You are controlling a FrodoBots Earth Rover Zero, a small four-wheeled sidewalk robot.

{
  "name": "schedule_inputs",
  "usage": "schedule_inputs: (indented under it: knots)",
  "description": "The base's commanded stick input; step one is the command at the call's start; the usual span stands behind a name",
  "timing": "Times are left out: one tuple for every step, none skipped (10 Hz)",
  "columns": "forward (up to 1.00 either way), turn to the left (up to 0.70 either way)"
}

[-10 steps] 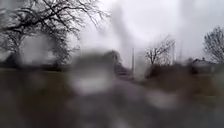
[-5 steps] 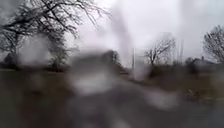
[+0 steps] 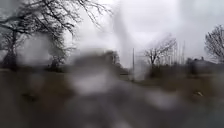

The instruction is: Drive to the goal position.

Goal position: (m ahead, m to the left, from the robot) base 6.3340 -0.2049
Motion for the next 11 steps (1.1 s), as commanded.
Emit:
schedule_inputs:
  knots:
    - [0.70,0.00]
    - [0.70,0.00]
    - [0.70,0.00]
    - [0.70,0.00]
    - [0.70,0.00]
    - [0.70,0.00]
    - [0.70,0.00]
    - [0.70,0.00]
    - [0.70,0.00]
    - [0.70,0.00]
    - [0.70,0.00]
